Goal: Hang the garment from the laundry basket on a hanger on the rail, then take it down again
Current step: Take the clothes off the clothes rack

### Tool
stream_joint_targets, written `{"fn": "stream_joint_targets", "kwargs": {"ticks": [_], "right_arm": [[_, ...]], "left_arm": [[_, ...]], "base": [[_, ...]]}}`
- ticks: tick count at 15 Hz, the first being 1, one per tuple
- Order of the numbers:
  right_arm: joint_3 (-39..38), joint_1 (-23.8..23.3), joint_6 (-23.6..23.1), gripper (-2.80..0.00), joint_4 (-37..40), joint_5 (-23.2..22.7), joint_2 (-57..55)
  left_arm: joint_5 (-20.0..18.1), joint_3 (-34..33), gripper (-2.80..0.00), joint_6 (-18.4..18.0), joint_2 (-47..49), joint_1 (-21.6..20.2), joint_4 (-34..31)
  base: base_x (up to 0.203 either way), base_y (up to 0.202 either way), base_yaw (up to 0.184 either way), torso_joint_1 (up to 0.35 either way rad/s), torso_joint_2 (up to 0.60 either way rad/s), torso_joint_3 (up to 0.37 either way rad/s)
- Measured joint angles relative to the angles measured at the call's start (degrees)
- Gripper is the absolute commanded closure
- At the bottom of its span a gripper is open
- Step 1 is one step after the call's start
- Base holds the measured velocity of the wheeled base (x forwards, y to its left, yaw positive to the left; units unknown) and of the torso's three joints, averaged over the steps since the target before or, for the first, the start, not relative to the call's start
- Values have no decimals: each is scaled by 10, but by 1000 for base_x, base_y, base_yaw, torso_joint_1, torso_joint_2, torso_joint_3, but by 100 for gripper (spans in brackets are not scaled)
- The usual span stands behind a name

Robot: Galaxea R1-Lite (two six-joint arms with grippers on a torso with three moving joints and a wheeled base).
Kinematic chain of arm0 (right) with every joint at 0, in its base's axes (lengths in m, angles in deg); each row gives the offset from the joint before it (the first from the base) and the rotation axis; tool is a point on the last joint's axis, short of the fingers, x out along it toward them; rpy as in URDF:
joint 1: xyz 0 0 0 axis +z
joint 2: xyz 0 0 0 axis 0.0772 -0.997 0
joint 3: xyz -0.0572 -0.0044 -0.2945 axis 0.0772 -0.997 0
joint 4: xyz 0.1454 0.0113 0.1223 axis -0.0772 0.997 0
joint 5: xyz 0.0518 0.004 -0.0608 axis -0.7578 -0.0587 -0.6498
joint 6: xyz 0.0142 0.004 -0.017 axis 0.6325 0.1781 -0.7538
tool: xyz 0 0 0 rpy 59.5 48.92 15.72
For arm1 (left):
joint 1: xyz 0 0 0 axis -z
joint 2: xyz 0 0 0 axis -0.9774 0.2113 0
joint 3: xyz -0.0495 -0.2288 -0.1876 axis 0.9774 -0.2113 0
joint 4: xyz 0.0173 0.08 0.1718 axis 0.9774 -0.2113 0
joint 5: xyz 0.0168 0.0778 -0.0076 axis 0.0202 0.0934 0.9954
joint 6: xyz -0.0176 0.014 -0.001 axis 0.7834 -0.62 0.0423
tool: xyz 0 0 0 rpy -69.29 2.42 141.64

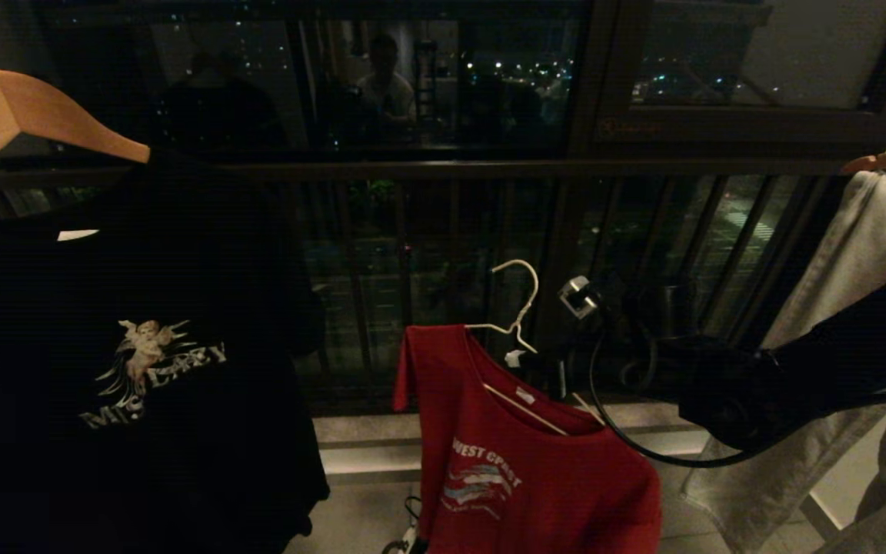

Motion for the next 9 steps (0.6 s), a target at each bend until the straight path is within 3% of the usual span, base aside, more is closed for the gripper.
{"fn": "stream_joint_targets", "kwargs": {"ticks": [5,9], "right_arm": [[0,6,1,0,0,0,-10],[0,6,2,0,0,0,-7]], "left_arm": [[-79,180,0,2,260,48,18],[-129,303,0,6,503,123,40]], "base": [[0,0,0,0,0,0],[0,0,0,0,0,0]]}}
